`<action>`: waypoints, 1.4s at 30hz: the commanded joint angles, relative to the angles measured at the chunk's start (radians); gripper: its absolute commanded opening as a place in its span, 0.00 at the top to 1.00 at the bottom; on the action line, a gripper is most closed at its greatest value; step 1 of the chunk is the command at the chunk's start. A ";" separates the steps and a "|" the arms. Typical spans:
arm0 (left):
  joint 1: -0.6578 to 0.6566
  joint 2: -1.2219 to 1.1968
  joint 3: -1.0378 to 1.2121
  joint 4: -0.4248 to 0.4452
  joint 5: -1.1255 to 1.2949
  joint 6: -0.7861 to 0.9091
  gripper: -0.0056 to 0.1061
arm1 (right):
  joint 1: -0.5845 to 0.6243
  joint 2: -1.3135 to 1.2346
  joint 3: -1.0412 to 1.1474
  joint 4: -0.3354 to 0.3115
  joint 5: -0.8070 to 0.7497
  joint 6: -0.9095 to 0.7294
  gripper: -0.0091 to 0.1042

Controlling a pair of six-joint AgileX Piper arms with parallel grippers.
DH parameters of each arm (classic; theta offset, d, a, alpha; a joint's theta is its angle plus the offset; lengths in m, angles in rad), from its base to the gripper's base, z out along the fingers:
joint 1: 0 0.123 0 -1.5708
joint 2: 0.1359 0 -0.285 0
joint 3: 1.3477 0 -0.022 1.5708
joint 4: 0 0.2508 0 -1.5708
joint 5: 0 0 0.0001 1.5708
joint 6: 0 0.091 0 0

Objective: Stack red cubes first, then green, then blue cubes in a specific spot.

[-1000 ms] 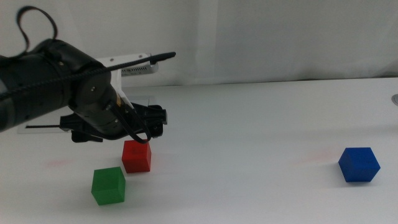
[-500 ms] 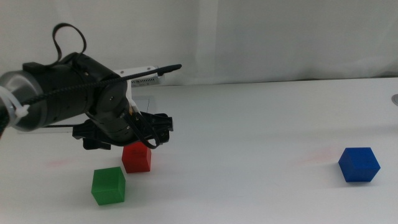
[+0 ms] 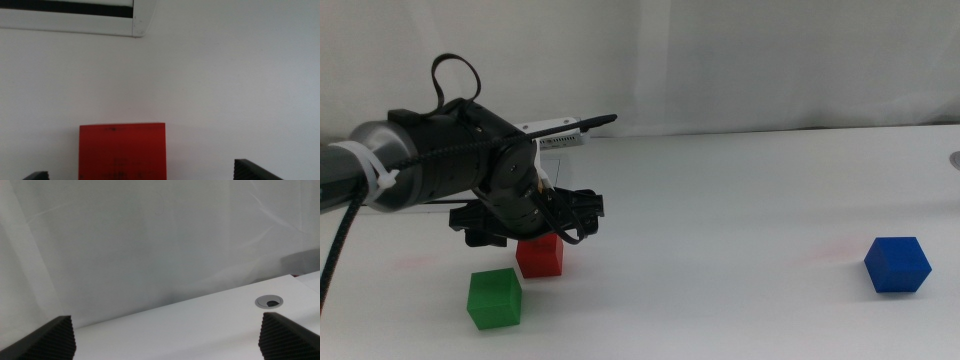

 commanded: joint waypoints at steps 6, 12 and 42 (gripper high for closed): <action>0.003 0.042 -0.005 0.000 -0.021 -0.022 0.14 | -0.005 -0.003 0.003 -0.005 0.000 -0.005 0.01; 0.003 0.081 -0.005 0.000 -0.046 -0.026 0.17 | -0.005 -0.003 0.003 -0.005 0.000 -0.005 0.01; -0.006 0.073 -0.023 0.053 -0.062 -0.014 0.98 | -0.005 -0.003 0.003 -0.005 0.000 -0.006 0.01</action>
